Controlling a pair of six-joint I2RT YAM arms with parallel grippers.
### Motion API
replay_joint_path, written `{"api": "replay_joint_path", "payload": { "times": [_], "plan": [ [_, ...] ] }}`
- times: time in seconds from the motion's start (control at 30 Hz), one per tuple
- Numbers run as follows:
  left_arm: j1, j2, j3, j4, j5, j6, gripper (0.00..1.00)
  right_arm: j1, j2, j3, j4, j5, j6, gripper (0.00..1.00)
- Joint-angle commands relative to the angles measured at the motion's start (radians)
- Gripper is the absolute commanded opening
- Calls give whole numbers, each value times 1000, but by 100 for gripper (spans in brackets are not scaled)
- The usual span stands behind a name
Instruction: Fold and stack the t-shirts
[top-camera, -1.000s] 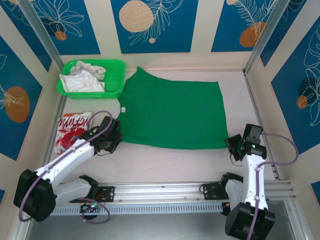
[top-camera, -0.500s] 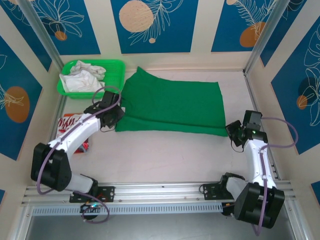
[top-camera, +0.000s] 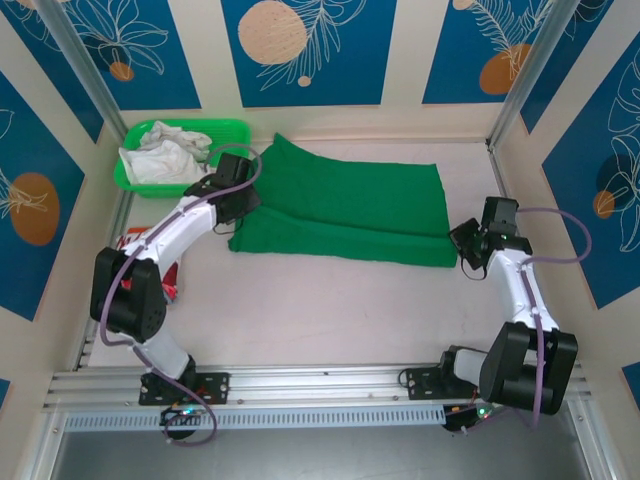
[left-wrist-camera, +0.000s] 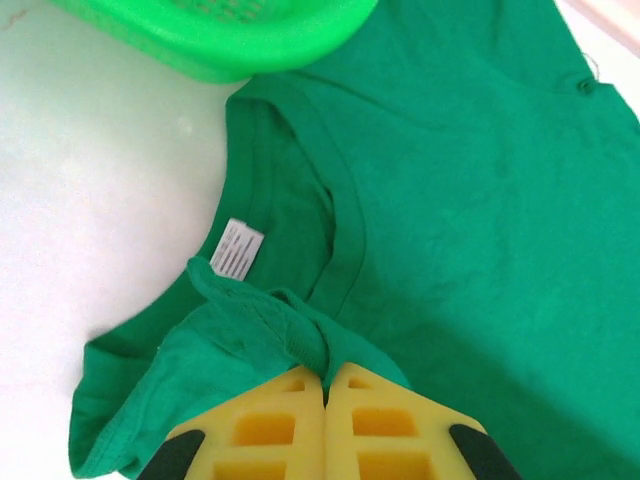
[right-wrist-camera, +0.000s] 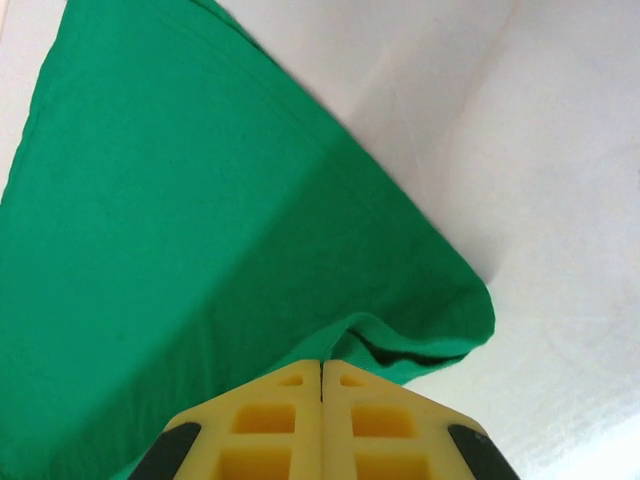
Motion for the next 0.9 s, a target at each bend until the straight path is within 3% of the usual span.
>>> {"api": "replay_joint_path", "payload": {
  "times": [0.0, 0.87],
  "plan": [
    [22, 34, 69, 1, -40, 83, 0, 6, 43, 52, 33, 33, -26, 0],
    [56, 145, 172, -9, -42, 149, 0, 39, 336, 240, 101, 58, -39, 0]
  ]
}}
